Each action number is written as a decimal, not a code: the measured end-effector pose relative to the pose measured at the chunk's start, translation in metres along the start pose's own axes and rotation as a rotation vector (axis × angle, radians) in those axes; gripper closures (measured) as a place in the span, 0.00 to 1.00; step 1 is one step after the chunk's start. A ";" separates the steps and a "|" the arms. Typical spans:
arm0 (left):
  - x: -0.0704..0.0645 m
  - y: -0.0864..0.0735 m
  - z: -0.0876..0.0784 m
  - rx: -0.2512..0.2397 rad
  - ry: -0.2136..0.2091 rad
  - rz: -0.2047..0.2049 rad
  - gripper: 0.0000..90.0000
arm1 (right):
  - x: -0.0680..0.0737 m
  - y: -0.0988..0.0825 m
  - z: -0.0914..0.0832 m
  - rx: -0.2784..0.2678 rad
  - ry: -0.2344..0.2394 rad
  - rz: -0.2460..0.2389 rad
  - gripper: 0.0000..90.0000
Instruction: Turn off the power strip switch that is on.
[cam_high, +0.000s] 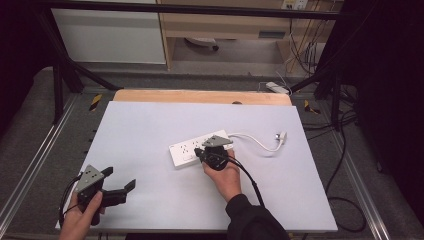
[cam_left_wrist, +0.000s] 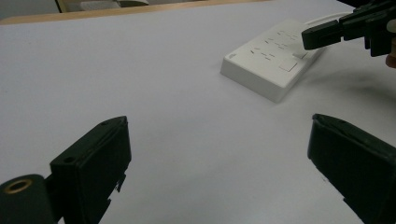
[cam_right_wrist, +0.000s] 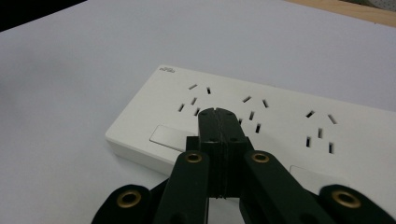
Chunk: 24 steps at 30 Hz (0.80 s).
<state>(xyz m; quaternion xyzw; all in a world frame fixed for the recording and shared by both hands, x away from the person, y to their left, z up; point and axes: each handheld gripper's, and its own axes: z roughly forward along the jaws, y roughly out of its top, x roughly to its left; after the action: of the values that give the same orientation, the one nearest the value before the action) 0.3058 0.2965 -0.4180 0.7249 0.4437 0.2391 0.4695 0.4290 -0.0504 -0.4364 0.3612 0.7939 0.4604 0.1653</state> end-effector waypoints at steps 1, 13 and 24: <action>0.000 0.000 0.000 0.001 0.000 0.001 0.07 | 0.000 0.000 0.000 0.000 0.000 0.000 1.00; 0.000 0.000 0.000 0.000 -0.001 0.000 0.07 | -0.001 -0.002 0.006 0.007 -0.011 0.015 1.00; 0.000 0.000 0.000 0.001 -0.003 -0.001 0.07 | -0.001 -0.004 0.008 0.014 -0.017 0.018 1.00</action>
<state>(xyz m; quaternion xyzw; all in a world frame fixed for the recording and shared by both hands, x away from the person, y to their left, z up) 0.3060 0.2964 -0.4179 0.7253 0.4433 0.2378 0.4699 0.4327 -0.0470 -0.4440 0.3732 0.7925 0.4530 0.1655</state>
